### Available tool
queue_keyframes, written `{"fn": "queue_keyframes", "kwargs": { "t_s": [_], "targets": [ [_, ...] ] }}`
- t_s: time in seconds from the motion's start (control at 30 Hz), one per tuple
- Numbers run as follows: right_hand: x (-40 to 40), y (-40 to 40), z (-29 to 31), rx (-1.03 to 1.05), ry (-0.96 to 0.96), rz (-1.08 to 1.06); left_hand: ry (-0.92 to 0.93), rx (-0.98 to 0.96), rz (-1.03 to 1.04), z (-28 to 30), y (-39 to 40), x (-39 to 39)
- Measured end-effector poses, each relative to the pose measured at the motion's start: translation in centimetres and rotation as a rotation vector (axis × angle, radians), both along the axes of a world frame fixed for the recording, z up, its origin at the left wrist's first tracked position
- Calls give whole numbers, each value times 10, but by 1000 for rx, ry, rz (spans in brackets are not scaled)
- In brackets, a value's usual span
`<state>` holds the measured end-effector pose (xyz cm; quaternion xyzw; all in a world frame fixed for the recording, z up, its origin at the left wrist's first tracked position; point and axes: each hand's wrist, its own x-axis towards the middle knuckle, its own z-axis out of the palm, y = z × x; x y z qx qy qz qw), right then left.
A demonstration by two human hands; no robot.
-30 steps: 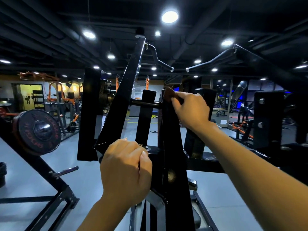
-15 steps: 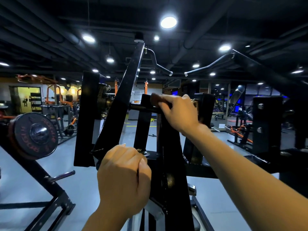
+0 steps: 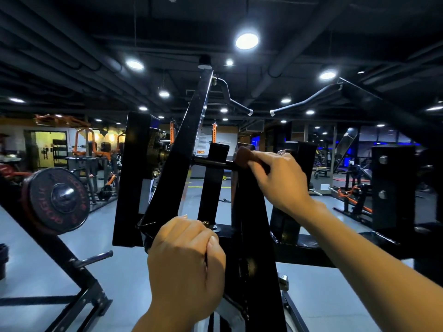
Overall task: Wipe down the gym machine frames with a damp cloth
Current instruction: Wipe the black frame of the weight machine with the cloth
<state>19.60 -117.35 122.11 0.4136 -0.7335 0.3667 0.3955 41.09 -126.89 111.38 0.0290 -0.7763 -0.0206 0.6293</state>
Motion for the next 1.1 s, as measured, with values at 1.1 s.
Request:
{"fn": "queue_keyframes", "kwargs": {
  "t_s": [1.1],
  "targets": [
    [17,9,-23,58,64,151,10,-29,22,1,1,1]
  ]
}}
